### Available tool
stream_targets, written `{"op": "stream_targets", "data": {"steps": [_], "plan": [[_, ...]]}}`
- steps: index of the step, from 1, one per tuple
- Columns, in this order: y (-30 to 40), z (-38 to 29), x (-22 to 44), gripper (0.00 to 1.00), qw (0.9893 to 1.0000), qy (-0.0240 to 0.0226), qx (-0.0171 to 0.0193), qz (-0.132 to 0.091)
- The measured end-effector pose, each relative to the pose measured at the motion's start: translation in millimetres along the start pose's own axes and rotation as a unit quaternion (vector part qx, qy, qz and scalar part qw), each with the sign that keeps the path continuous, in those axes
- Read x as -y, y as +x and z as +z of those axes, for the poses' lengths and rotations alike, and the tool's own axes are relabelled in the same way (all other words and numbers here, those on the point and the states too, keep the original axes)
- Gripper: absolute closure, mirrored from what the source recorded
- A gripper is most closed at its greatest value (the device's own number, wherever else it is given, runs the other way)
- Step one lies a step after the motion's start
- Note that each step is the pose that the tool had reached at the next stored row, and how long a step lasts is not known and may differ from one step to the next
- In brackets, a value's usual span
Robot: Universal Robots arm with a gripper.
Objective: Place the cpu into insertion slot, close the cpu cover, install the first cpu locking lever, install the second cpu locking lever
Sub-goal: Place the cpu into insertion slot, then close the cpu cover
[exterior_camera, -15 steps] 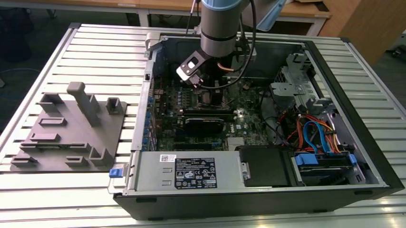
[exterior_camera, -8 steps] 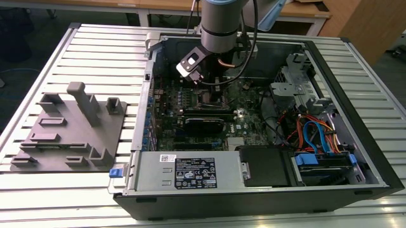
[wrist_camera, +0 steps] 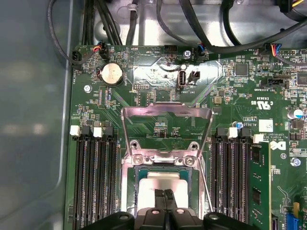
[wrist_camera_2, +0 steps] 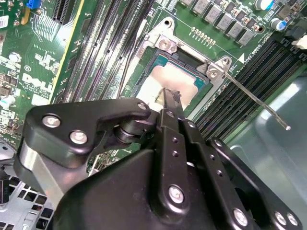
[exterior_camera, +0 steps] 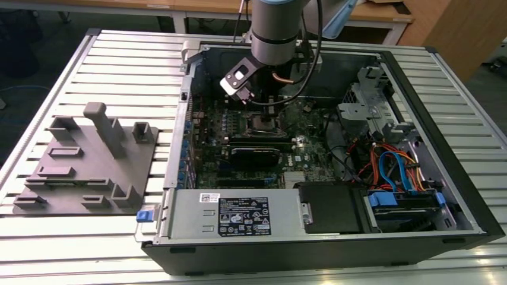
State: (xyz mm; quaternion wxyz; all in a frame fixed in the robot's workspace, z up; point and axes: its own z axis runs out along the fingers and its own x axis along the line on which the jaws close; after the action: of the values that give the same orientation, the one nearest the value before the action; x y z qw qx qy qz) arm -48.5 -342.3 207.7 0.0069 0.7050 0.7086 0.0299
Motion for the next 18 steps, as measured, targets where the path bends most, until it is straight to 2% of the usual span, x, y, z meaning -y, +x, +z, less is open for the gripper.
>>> {"op": "stream_targets", "data": {"steps": [18], "plan": [[0.0,0.0,-0.2,0.90,1.0000,0.0009,0.0000,0.000]]}}
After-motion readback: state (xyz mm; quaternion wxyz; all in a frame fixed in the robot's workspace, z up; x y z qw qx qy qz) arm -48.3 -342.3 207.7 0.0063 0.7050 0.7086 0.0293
